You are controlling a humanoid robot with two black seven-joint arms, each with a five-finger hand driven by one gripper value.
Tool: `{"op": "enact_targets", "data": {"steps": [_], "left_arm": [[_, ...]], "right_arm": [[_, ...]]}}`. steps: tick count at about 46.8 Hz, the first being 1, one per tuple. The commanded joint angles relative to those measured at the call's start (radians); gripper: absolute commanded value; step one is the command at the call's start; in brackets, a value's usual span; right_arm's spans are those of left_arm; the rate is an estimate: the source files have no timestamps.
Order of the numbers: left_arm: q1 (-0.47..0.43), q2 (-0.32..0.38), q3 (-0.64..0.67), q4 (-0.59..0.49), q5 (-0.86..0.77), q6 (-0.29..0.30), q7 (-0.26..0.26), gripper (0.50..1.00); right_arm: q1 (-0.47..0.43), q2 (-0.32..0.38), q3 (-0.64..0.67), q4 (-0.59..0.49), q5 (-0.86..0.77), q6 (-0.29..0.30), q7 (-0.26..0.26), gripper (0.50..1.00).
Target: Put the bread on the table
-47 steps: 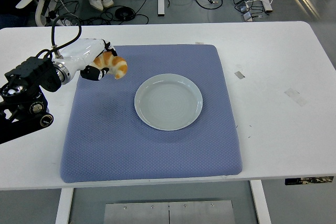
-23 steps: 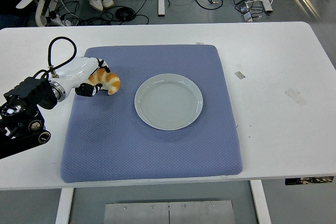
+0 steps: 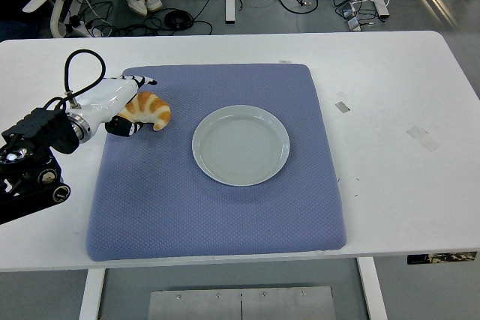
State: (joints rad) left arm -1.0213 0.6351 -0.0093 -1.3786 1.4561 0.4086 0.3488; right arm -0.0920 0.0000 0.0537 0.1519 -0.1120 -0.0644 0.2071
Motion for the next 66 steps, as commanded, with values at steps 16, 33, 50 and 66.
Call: {"op": "enact_targets", "data": {"steps": [16, 33, 50, 66], "left_arm": [[-0.003, 0.005, -0.096, -0.007, -0.065, -0.004, -0.025, 0.968], [0.003, 0.070, -0.273, 0.000, -0.322, 0.027, -0.139, 0.963], [0.044, 0.129, -0.393, 0.069, -0.595, 0.125, -0.301, 0.963], [0.210, 0.115, -0.655, 0.069, -0.700, 0.164, -0.363, 0.963]], "right_arm": [[0.000, 0.000, 0.000, 0.000, 0.000, 0.000, 0.000, 1.000], [0.000, 0.000, 0.000, 0.000, 0.000, 0.000, 0.000, 1.000], [0.000, 0.000, 0.000, 0.000, 0.000, 0.000, 0.000, 1.000], [0.000, 0.000, 0.000, 0.000, 0.000, 0.000, 0.000, 1.000]]}}
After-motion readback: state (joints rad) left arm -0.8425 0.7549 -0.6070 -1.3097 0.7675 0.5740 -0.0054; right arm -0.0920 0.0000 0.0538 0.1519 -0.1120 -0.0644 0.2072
